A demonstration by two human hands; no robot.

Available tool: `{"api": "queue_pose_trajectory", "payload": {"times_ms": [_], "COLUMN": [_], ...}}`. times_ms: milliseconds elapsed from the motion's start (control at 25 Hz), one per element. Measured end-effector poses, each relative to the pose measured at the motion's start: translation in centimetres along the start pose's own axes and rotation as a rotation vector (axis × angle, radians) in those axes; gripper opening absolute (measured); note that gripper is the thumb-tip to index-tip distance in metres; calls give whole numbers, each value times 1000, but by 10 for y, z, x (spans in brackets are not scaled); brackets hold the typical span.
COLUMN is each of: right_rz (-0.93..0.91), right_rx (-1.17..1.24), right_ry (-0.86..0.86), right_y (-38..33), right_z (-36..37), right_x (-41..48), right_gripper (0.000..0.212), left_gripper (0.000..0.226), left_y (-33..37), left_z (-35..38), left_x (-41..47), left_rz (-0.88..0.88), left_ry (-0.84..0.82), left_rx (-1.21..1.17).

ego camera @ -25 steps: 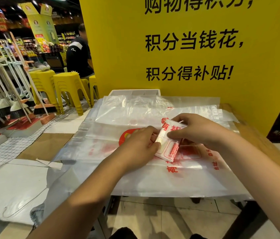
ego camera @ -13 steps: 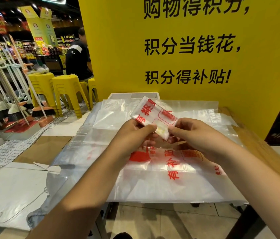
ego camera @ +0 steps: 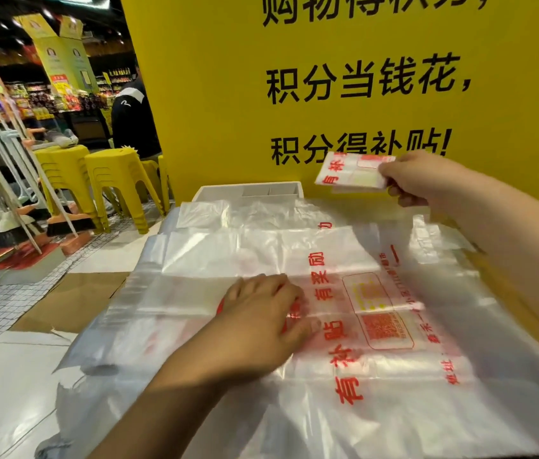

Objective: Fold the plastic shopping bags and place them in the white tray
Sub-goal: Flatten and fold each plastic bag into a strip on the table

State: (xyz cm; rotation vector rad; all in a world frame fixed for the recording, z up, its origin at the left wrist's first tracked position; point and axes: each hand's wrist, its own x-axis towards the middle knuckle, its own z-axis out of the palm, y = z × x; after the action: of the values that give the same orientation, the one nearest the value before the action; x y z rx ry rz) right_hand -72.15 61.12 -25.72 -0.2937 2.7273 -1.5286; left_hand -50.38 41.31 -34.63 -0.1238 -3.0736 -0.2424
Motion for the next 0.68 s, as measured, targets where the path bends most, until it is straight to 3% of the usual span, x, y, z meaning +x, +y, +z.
{"api": "queue_pose_trajectory", "payload": {"times_ms": [160, 320, 440, 560, 680], "right_rz": [-9, 88, 98, 115, 99], "right_rx": [-297, -590, -807, -842, -841], "right_ry": [-1, -78, -159, -195, -166], "right_y": [-3, 8, 18, 25, 32], "right_z": [20, 51, 68, 81, 82], "right_x": [80, 123, 134, 141, 141], "right_gripper": [20, 17, 23, 33, 43], "left_gripper": [57, 78, 81, 89, 76], "left_y": [-2, -2, -6, -9, -5], "left_z": [2, 2, -1, 3, 0], "left_x": [4, 12, 17, 17, 17], "left_rz": [-41, -46, 8, -10, -14], "left_ry": [-37, -71, 3, -130, -155], "left_rx": [2, 68, 157, 80, 86]}}
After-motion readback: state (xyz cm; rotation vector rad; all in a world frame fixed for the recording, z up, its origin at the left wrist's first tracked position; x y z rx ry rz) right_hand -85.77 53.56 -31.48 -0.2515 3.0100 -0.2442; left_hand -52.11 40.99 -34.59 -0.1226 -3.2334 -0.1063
